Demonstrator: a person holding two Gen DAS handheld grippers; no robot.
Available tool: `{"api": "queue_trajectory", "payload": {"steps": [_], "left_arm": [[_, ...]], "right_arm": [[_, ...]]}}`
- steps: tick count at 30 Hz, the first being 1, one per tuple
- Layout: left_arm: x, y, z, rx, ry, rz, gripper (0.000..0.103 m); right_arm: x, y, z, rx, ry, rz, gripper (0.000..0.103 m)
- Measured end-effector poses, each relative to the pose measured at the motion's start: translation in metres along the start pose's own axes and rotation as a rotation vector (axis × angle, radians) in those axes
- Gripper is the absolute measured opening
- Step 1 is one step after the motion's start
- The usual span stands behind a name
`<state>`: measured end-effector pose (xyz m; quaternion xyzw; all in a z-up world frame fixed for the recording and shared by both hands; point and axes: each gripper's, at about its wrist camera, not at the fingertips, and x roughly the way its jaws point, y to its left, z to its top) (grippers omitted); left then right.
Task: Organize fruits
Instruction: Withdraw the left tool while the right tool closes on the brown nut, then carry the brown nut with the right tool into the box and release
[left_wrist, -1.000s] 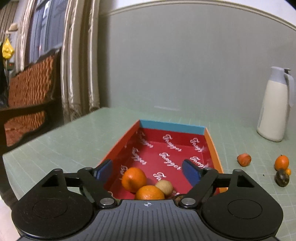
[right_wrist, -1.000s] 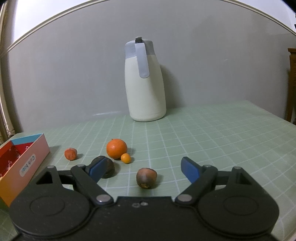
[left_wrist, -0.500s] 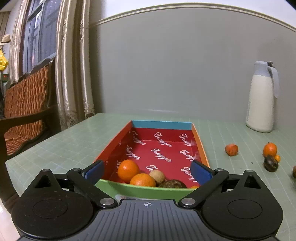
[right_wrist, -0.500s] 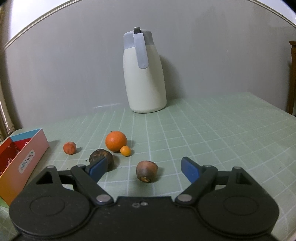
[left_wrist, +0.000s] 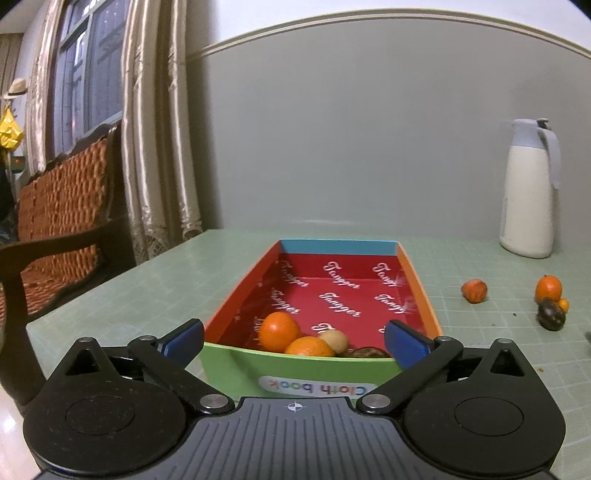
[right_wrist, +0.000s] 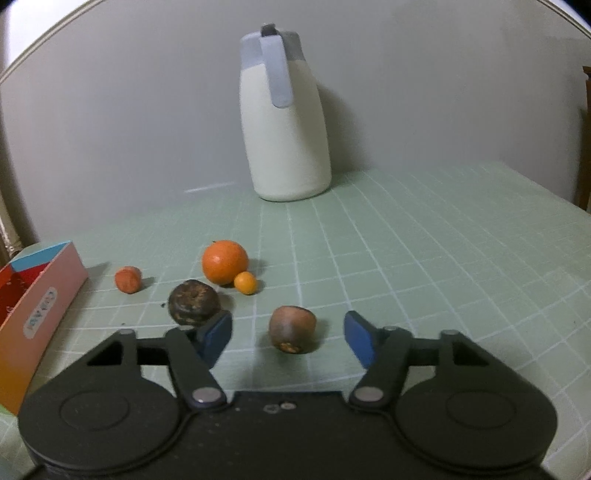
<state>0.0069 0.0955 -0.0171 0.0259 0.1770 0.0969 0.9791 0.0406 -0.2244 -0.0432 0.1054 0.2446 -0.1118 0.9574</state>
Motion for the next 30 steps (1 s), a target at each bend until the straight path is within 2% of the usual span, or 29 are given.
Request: {"api": "queue_trajectory", "payload": {"steps": [2,6,11,24,30], "left_arm": [[0.001,0.005,0.0,-0.011,0.004,0.007,0.103],[0.003,0.013,-0.001,-0.032,0.014,0.019,0.103],[0.005,0.018,-0.002,-0.036,0.014,0.034,0.103],[0.003,0.033,-0.007,-0.035,0.02,0.08,0.103],[0.001,0.05,-0.011,-0.062,0.027,0.11,0.103]], "right_arm": [[0.005,-0.003,0.0,0.017,0.022,0.002,0.051],[0.011,-0.008,0.001,0.053,0.046,0.003,0.049],[0.013,-0.002,0.0,0.023,0.051,-0.001,0.029],[0.005,0.016,0.0,-0.021,0.024,0.057,0.029],[-0.003,0.038,-0.002,-0.086,-0.007,0.095,0.029]]}}
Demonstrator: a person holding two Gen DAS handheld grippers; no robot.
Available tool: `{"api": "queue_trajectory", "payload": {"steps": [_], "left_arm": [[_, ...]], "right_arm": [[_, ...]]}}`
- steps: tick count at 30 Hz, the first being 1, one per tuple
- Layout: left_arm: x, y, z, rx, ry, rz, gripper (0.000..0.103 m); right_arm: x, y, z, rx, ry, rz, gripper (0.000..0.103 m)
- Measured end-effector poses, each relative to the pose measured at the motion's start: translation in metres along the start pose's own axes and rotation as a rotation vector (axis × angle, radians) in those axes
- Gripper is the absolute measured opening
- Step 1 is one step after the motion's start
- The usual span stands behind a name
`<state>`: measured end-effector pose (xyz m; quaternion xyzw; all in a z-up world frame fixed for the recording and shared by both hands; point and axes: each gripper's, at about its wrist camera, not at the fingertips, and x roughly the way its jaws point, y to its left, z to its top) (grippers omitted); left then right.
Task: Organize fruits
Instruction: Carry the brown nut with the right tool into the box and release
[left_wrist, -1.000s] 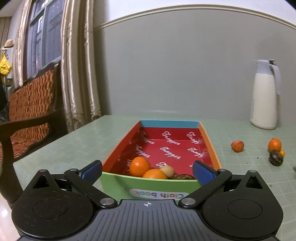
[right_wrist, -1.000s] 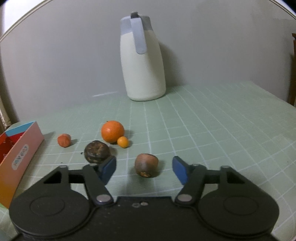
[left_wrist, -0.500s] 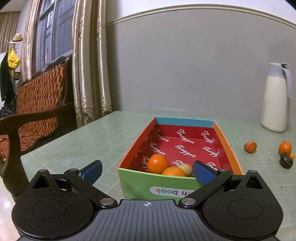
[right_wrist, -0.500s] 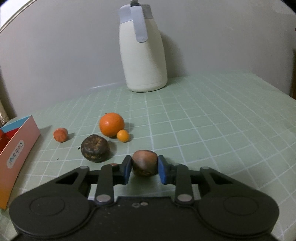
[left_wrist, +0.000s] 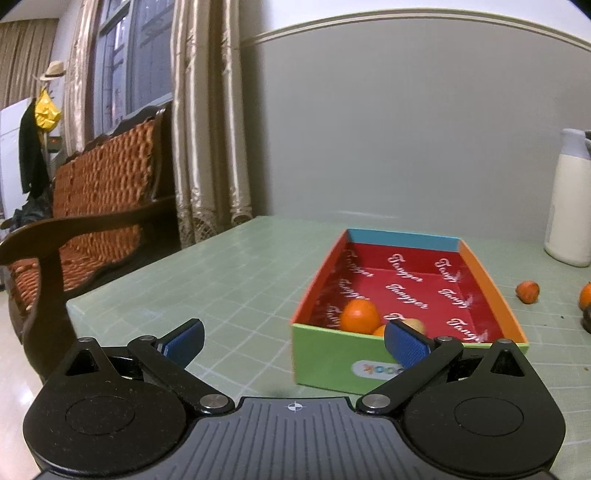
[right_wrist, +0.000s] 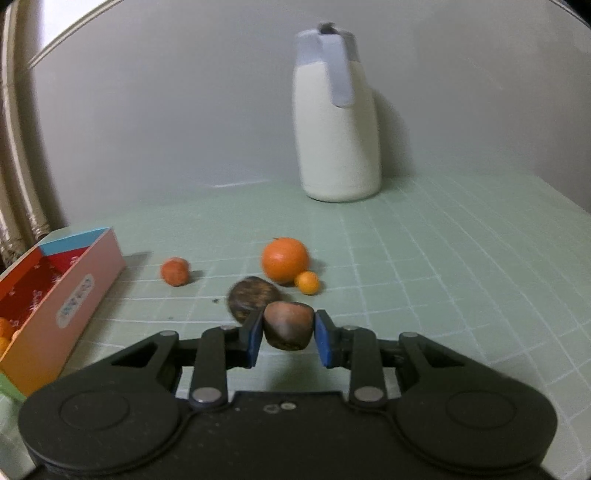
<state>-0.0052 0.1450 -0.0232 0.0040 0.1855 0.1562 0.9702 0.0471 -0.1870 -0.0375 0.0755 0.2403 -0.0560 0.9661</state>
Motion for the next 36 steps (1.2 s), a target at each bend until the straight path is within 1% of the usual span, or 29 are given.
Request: {"api": "queue_trajectory", "payload": {"steps": [6,15,21,28,30,33,36], "left_arm": [[0.0,0.015,-0.002,-0.026,0.008,0.028,0.103],[0.002,0.037,-0.005,-0.072,0.024,0.057,0.103],[0.003,0.047,-0.006,-0.09,0.024,0.068,0.103],[0.004,0.052,-0.007,-0.093,0.027,0.071,0.103],[0.004,0.054,-0.007,-0.098,0.029,0.072,0.103],[0.006,0.056,-0.008,-0.109,0.035,0.074,0.103],[0.007,0.058,-0.008,-0.118,0.043,0.075,0.103]], "right_arm": [[-0.002,0.024,0.001,-0.038,-0.003,0.077,0.029],[-0.02,0.077,0.012,-0.081,-0.041,0.277,0.029],[-0.022,0.125,0.013,-0.155,-0.044,0.386,0.029],[-0.013,0.159,0.008,-0.21,-0.016,0.432,0.029],[-0.01,0.164,0.006,-0.221,-0.006,0.435,0.029],[-0.011,0.167,0.003,-0.24,-0.02,0.429,0.029],[-0.011,0.169,0.003,-0.239,-0.01,0.446,0.029]]}}
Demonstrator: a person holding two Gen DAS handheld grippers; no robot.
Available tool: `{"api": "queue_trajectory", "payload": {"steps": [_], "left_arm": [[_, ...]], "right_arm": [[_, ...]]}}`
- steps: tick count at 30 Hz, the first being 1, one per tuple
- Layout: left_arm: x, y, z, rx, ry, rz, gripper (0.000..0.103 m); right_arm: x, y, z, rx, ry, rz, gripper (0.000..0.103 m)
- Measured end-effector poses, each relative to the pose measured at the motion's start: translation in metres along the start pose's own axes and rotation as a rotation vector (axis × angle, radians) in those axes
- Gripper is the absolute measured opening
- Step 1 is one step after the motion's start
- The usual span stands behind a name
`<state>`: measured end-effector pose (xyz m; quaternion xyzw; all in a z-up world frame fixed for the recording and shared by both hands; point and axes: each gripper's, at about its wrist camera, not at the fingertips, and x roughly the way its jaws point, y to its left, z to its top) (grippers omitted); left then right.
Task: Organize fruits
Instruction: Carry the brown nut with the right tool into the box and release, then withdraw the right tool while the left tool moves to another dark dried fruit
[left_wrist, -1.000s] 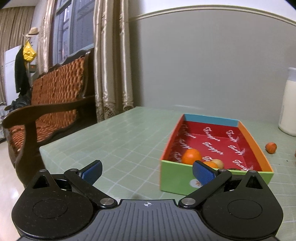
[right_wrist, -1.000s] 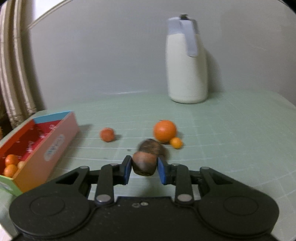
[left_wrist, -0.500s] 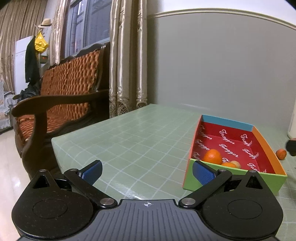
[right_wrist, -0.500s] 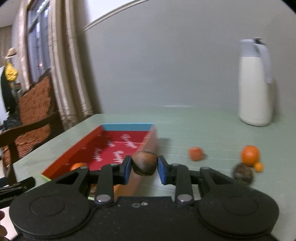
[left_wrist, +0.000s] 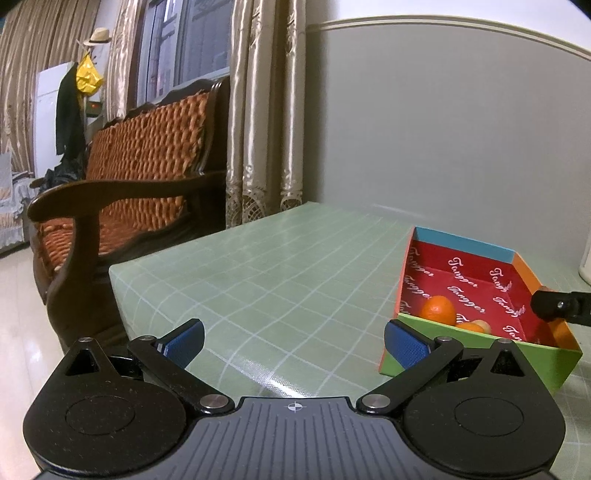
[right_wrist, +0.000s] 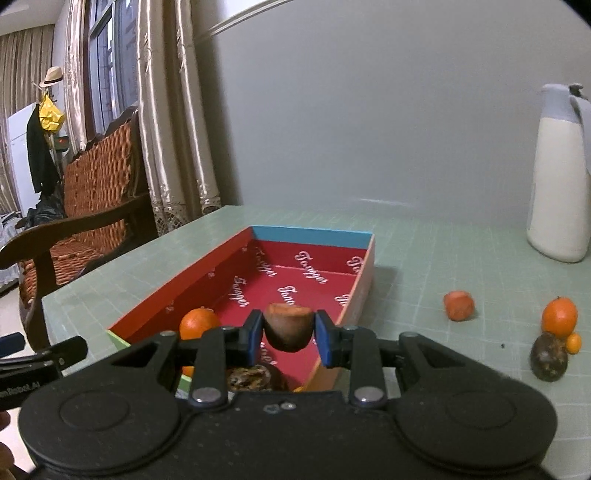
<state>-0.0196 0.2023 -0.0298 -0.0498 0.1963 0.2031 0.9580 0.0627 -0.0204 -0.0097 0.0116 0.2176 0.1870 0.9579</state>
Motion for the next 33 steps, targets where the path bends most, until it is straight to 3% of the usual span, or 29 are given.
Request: {"api": "queue_trajectory", "payload": {"steps": [10,12,14,22,33], "left_arm": [[-0.001,-0.005,0.0,0.008,-0.001,-0.009,0.103],[-0.002,-0.008,0.0,0.015,-0.004,-0.012,0.103],[-0.002,-0.01,-0.001,0.022,-0.005,-0.017,0.103],[-0.007,-0.03,-0.001,0.045,-0.013,-0.048,0.103],[-0.025,-0.091,-0.003,0.143,-0.063,-0.189,0.103]], "right_arm": [[-0.012,-0.008,0.003,0.01,-0.031,0.009,0.039],[-0.018,-0.014,0.004,0.028,-0.046,0.003,0.045],[-0.023,-0.021,0.003,0.036,-0.059,-0.012,0.062],[-0.046,-0.06,-0.005,0.067,-0.087,-0.124,0.08],[-0.076,-0.123,-0.027,0.185,-0.127,-0.363,0.087]]}}
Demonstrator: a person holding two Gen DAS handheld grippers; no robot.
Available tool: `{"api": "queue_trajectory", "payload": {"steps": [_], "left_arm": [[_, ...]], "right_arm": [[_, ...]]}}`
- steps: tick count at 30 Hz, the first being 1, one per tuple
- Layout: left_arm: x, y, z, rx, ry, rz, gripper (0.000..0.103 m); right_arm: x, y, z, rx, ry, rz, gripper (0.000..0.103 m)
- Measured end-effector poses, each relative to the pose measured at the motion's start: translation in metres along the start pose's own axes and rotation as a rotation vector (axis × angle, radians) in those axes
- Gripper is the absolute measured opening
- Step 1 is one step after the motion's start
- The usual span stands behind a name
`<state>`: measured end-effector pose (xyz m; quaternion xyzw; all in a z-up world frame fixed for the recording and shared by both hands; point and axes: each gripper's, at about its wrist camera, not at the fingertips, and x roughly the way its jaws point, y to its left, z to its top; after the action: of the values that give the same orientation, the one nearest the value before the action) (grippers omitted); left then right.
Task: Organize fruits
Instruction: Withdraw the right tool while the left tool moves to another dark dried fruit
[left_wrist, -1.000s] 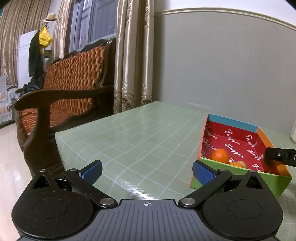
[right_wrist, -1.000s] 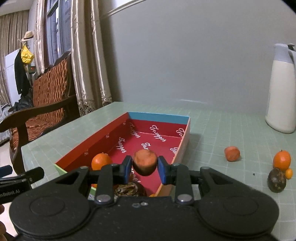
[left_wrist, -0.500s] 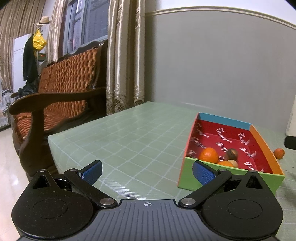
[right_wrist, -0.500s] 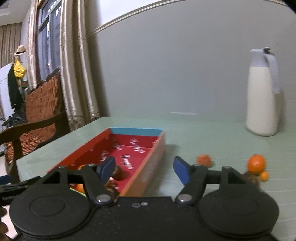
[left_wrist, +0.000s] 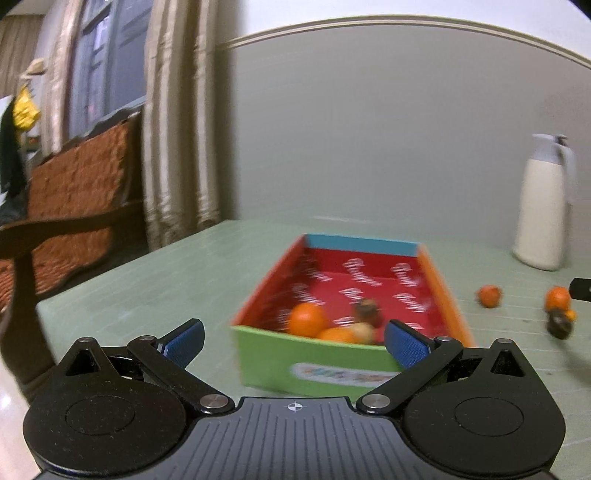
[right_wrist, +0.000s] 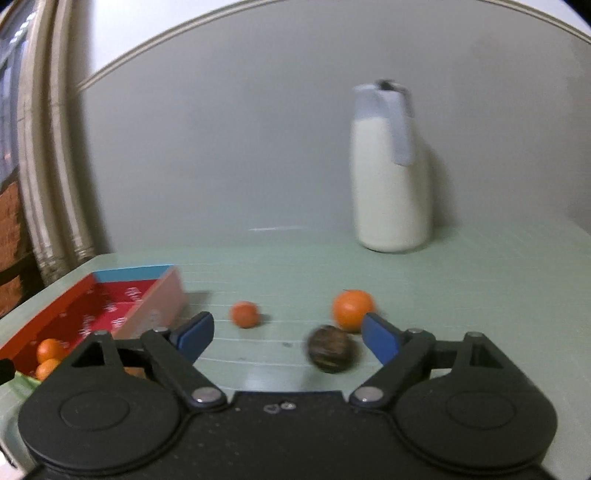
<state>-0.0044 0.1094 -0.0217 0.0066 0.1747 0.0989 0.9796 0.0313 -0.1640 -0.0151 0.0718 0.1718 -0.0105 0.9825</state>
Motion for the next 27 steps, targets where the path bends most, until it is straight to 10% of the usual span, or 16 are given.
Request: {"api": "queue_trajectory", "payload": {"steps": [27], "left_arm": [[0.017,-0.212,0.002,0.258,0.05,-0.375,0.103]], "right_arm": [[-0.046,-0.145,-0.016,0.19,-0.05,-0.357,0.096]]}}
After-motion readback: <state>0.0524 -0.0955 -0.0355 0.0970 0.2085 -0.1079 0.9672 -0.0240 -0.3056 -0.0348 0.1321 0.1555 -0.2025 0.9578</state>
